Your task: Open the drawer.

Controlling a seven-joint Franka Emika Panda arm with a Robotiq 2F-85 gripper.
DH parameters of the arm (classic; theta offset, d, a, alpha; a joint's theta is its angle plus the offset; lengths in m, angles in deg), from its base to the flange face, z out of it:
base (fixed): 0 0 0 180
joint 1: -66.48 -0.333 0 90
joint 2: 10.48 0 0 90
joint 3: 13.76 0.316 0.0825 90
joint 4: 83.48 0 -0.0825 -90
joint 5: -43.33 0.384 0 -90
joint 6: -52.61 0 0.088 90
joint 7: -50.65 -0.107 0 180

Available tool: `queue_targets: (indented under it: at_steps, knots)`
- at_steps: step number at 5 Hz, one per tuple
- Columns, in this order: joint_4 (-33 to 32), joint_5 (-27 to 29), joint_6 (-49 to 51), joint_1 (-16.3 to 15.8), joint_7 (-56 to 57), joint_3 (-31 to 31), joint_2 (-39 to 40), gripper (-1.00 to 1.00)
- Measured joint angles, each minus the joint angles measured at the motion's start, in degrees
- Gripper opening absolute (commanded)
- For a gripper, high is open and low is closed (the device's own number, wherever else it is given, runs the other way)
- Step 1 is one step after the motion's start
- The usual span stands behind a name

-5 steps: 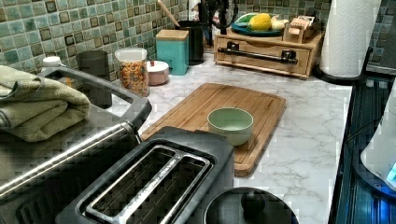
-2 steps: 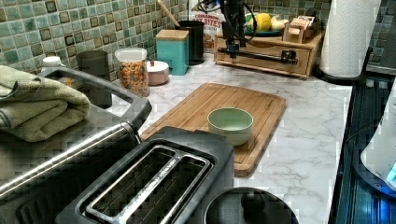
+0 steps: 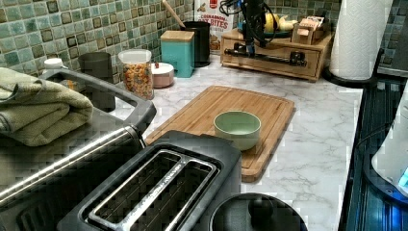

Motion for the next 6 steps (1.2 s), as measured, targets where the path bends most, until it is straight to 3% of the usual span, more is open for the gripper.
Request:
queue_targets:
  at_steps: [1,6]
  knots:
    - [0.45,1.9,0.03,1.5,0.0,-0.11,0.14,1.0]
    - [-3.3,5.48,-6.18,1.3,-0.06,0.9,-0.62,1.0]
